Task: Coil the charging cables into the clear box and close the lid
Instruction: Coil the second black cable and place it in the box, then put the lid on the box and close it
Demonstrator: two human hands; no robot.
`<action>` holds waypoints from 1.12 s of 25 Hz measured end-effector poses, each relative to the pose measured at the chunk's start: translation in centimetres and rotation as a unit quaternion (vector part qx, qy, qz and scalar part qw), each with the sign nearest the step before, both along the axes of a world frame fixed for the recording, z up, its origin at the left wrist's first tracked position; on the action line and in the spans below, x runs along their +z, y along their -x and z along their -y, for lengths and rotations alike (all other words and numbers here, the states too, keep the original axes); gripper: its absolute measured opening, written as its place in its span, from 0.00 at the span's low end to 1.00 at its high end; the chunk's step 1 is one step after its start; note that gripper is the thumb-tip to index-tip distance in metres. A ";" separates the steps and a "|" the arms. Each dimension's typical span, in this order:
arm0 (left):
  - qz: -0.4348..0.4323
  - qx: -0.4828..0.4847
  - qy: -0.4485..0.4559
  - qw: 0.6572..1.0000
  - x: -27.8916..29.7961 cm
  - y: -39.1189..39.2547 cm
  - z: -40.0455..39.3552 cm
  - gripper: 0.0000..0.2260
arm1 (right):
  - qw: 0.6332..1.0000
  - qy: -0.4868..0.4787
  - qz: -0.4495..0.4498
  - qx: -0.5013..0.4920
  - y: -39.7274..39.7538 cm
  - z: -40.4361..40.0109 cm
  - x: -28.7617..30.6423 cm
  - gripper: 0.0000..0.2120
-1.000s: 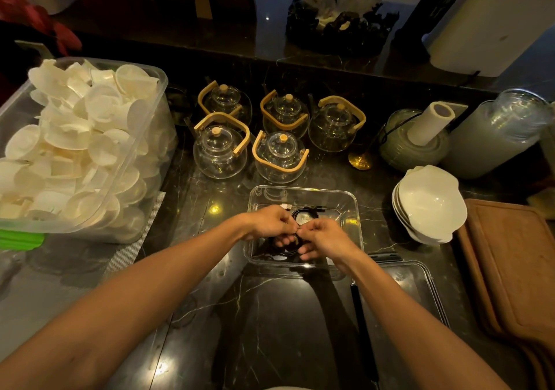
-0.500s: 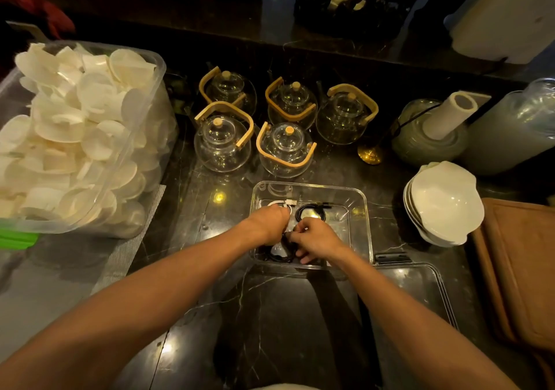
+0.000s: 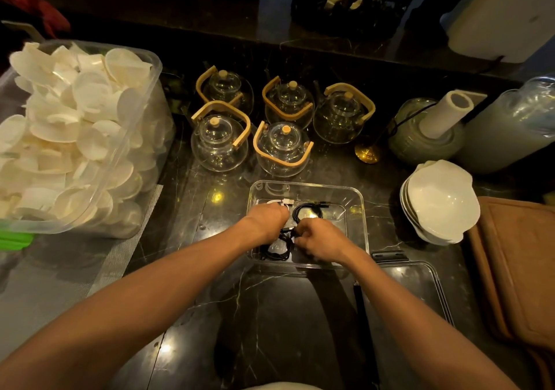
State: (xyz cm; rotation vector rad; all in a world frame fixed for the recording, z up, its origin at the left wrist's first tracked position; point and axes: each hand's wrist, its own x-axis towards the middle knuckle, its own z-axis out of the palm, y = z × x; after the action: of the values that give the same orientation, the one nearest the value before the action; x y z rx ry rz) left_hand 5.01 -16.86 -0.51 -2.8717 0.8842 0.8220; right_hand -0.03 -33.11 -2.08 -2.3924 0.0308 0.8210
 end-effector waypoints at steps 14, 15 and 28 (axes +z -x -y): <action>-0.023 0.096 0.305 0.947 8.6 -0.3 2.1 0.08 | 0.973 -0.044 0.157 -0.165 4.4 6.9 8.2 0.08; -0.033 0.086 0.313 0.945 8.7 0.5 3.3 0.09 | 0.967 -0.040 0.171 -0.186 5.2 7.8 8.6 0.09; -0.101 -0.056 0.194 0.974 1.2 11.0 18.2 0.25 | 0.930 0.007 0.161 -0.330 21.6 14.4 5.0 0.22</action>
State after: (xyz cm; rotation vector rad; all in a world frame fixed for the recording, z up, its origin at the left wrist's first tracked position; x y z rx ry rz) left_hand -5.96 -35.05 0.74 -3.0558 1.3559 1.0497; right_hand -21.67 -47.50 2.95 -2.2660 0.6707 0.1101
